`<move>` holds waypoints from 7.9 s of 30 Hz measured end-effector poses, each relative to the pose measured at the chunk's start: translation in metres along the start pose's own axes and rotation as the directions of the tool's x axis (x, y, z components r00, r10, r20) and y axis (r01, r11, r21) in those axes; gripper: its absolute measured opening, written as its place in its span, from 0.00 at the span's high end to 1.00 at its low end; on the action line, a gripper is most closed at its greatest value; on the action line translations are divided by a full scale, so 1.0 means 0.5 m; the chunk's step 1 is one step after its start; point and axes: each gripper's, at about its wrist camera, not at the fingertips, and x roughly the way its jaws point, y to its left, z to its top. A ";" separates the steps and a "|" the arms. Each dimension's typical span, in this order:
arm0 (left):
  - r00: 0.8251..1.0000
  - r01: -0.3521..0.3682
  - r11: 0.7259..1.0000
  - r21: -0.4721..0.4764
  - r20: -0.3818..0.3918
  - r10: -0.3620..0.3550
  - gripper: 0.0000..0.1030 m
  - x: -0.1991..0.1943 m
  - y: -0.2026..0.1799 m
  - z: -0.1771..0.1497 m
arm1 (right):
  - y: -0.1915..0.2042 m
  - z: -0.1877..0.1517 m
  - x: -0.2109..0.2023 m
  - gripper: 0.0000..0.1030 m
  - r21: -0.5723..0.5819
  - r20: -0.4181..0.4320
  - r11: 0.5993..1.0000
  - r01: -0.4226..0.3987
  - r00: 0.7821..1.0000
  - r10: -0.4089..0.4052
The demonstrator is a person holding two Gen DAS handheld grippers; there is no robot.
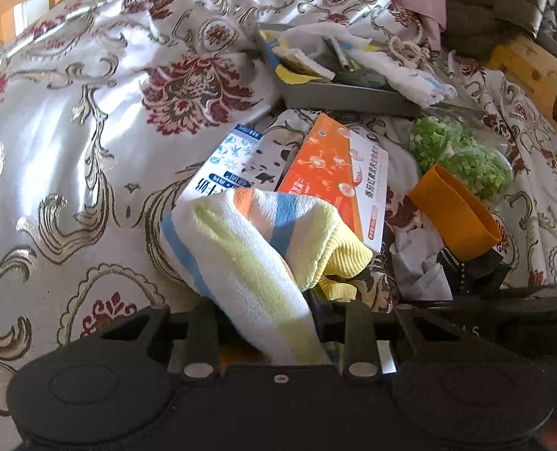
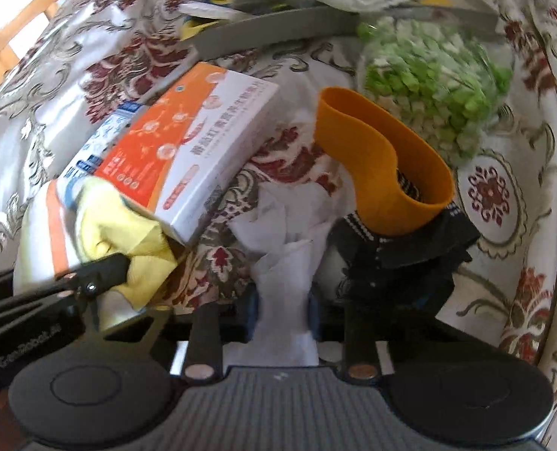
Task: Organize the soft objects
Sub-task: 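Lift the striped towel with the left gripper while the right gripper grasps the white tissue, then carry the towel and tissue over the cartoon tray with both grippers, then lower the towel and tissue into the tray and open both grippers, then lift both grippers away from the tray and move back to the pile, then grasp the orange silicone band with the left gripper while the right gripper grasps the striped black sock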
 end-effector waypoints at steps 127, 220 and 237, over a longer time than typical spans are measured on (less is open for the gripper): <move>0.894 0.052 0.999 0.009 0.445 -0.051 0.04 -0.069 -0.219 0.402 | -0.296 0.236 -0.249 0.01 0.277 0.723 0.936 -0.217 0.689 -0.055; 0.952 -0.068 0.987 0.144 0.306 0.021 0.01 -0.103 -0.052 0.025 | -0.131 -0.031 -0.148 0.00 0.265 0.123 0.964 0.029 0.990 -0.064; 0.916 0.236 0.751 0.616 0.116 -0.384 0.01 0.031 -0.135 0.169 | -0.228 0.048 -0.104 0.00 0.024 0.132 0.998 -0.058 0.990 0.054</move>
